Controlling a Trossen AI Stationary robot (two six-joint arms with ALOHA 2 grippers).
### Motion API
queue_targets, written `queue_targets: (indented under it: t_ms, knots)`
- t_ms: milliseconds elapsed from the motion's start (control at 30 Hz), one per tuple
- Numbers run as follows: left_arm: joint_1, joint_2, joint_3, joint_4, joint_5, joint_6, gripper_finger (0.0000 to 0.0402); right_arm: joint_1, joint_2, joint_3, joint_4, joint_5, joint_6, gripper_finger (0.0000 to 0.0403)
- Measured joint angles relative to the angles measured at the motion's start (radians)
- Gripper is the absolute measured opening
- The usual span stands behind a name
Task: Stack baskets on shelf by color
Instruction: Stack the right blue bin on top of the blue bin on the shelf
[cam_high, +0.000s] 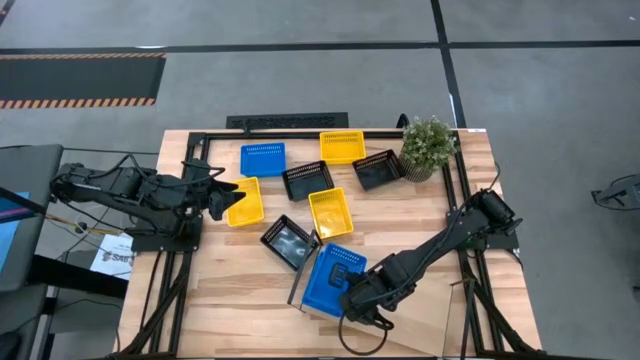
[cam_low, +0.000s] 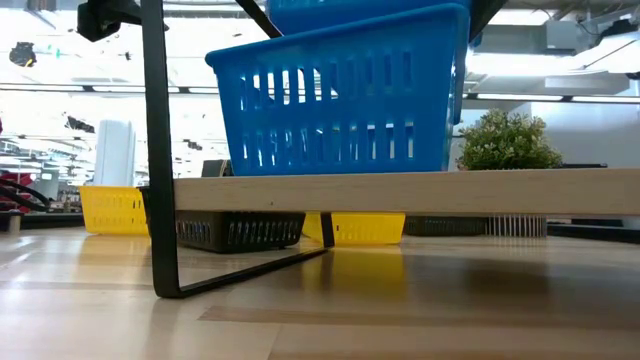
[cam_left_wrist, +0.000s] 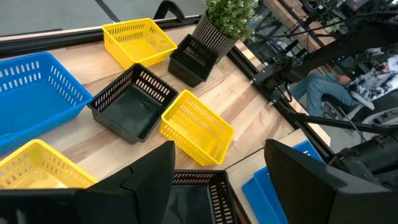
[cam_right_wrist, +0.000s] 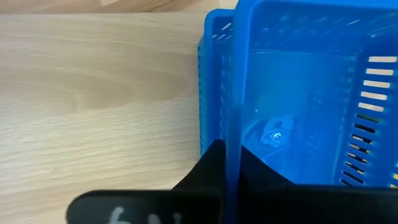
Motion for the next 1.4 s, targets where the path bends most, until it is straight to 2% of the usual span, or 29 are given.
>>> queue_targets:
  t_ms: [1400]
  knots:
    - [0.0,0.0,0.0,-0.002,-0.01,0.001,0.0238,0.0,0.0,0.0,0.0,0.001,0.014,0.0017]
